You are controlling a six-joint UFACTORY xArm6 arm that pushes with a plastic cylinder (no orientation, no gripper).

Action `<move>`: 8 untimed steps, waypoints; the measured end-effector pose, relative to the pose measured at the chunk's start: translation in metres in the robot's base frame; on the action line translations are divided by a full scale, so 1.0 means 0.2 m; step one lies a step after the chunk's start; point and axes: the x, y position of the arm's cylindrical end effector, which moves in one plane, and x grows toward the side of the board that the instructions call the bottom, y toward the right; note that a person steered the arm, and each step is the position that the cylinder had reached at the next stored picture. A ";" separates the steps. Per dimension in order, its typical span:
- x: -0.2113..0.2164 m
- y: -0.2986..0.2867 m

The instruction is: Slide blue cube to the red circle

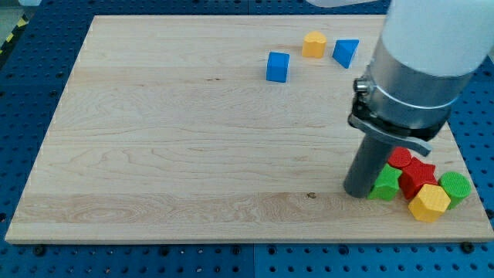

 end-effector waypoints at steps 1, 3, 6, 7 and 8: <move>0.00 0.03; -0.08 -0.10; -0.30 -0.37; -0.47 -0.45; -0.67 -0.51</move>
